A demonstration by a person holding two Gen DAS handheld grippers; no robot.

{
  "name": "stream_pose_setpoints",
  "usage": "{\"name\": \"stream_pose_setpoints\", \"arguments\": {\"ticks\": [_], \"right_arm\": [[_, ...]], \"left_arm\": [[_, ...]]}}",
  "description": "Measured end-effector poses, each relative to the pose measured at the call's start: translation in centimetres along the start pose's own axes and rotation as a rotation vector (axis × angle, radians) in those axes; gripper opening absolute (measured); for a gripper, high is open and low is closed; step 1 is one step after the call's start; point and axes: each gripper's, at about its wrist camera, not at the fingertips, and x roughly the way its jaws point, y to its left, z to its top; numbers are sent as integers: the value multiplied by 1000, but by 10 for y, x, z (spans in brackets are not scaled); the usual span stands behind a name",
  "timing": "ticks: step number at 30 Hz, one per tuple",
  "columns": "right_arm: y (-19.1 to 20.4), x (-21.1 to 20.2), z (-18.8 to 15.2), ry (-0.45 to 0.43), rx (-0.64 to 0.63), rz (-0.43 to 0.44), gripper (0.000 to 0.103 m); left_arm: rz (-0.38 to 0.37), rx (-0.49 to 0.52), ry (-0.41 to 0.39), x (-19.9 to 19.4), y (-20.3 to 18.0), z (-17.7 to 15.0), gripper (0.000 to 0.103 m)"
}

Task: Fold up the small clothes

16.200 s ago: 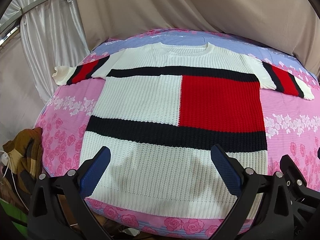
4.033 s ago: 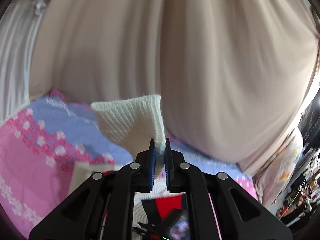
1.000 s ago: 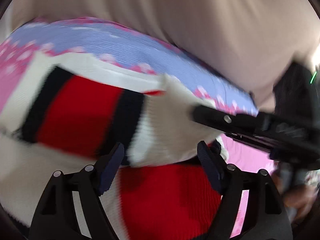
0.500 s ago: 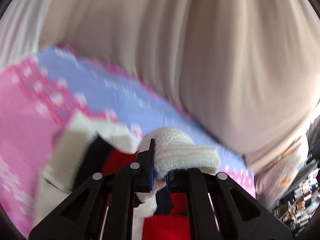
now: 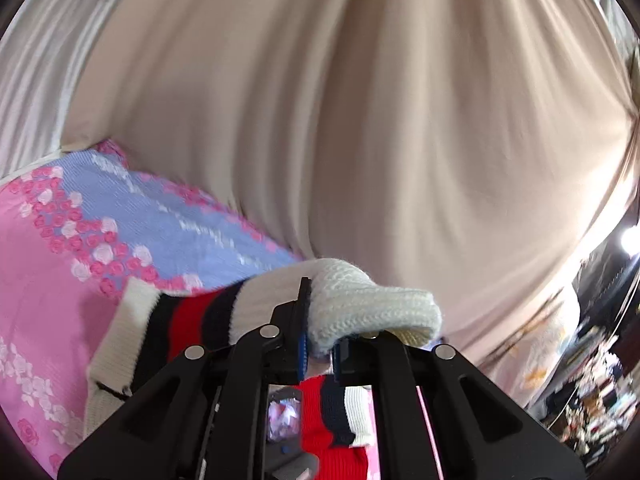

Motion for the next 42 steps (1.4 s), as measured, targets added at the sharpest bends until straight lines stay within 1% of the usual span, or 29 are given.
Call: {"name": "stream_pose_setpoints", "arguments": {"ticks": [2, 4, 5, 6, 8, 10, 11, 12, 13, 14, 16, 17, 18, 20, 22, 24, 25, 26, 27, 28, 31, 33, 34, 35, 36, 38, 40, 41, 42], "right_arm": [[-6, -12, -4, -27, 24, 51, 24], [-22, -44, -18, -67, 88, 151, 25], [-33, -60, -28, -109, 121, 170, 30], [-52, -84, -42, -160, 176, 178, 36], [-89, -119, -71, -217, 280, 162, 36], [-125, -157, -103, -282, 366, 104, 36], [-135, -169, -114, -321, 395, 80, 37], [-149, -184, -128, -341, 432, 72, 42], [-158, -192, -140, -352, 457, 71, 45], [-168, -199, -150, -353, 481, 70, 50], [-180, -202, -159, -338, 515, 76, 52], [-184, -202, -163, -336, 531, 103, 55], [-187, -202, -164, -341, 539, 122, 62], [-190, -198, -160, -357, 554, 168, 69], [-190, -185, -149, -349, 556, 215, 70], [-190, -171, -135, -322, 544, 171, 69], [-186, -165, -125, -306, 518, 121, 64], [-180, -163, -117, -306, 485, 68, 41], [-174, -163, -111, -299, 458, 29, 14], [-166, -166, -106, -297, 425, 4, 9], [-140, -199, -93, -431, 313, -40, 7], [-135, -215, -95, -495, 288, -56, 7], [-140, -215, -97, -498, 284, -71, 7], [-149, -205, -95, -472, 294, -104, 7], [-167, -182, -99, -377, 317, -163, 7], [-190, -152, -109, -238, 382, -221, 7], [-188, -167, -131, -284, 427, -173, 8], [-178, -183, -143, -311, 413, -178, 17], [-170, -193, -153, -324, 403, -184, 37]], "left_arm": [[-22, -3, 70, 18, -6, -17, 8], [-37, 0, 136, 42, -11, -38, 8], [-37, -2, 157, 52, -14, -48, 8], [-40, -5, 186, 65, -18, -57, 8], [-78, -36, 227, 91, -30, -76, 8], [-92, -26, 267, 110, -43, -94, 11], [-71, 19, 296, 124, -51, -114, 28], [-17, 66, 334, 136, -54, -132, 45], [100, 104, 414, 152, -47, -160, 71], [154, 93, 459, 156, -37, -175, 68], [192, 3, 496, 149, -10, -195, 68], [202, -62, 484, 134, 11, -199, 69], [220, -81, 464, 124, 22, -198, 69], [300, -128, 390, 97, 52, -186, 70], [363, -206, 297, 72, 86, -165, 70], [422, -239, 247, 60, 111, -148, 70], [468, -246, 232, 56, 126, -138, 70], [500, -245, 223, 54, 137, -133, 70], [524, -241, 215, 54, 144, -129, 70], [563, -233, 216, 54, 155, -126, 68], [599, -259, 258, 63, 180, -118, 64], [611, -279, 276, 65, 192, -122, 63], [609, -272, 273, 69, 194, -125, 63], [617, -241, 267, 70, 192, -126, 63], [626, -212, 277, 72, 189, -127, 63], [616, -183, 300, 70, 183, -127, 63], [572, -176, 305, 48, 182, -128, 68], [563, -172, 306, 36, 182, -128, 71], [546, -162, 307, 20, 181, -132, 73]]}}
